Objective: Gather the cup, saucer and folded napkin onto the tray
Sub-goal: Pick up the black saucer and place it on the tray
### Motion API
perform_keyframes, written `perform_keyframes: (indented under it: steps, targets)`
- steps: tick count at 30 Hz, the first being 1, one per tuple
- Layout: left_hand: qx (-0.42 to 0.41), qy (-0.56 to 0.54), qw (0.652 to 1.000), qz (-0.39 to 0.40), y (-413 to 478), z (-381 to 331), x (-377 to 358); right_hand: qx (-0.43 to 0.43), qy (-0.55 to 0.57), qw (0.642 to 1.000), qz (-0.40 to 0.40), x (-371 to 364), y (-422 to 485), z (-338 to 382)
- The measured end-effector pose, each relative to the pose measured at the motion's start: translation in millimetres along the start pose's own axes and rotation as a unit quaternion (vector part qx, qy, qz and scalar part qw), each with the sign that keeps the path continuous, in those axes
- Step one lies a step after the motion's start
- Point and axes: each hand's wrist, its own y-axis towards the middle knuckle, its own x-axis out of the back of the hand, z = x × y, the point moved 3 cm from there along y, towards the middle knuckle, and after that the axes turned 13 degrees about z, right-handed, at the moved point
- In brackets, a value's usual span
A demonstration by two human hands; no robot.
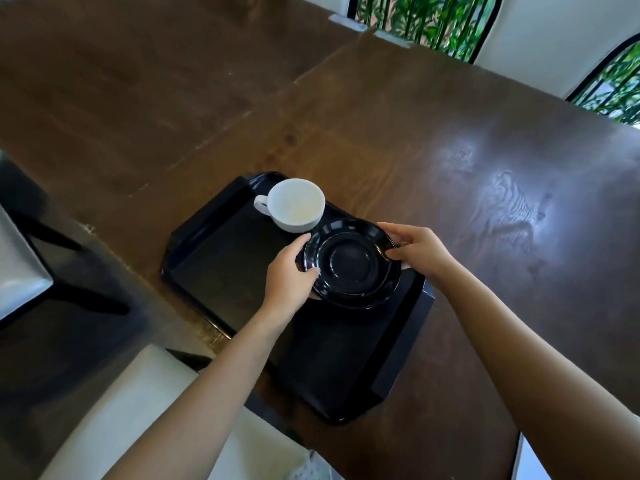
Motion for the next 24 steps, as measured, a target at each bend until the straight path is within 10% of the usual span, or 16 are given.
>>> perform_keyframes:
  steps: [24]
  targets:
    - [0.04,-0.007,0.999,0.019,6.6,31.8,-19.6,-0.033,-0.099,0.994,-0.016,-1.3,20.1,-37.2]
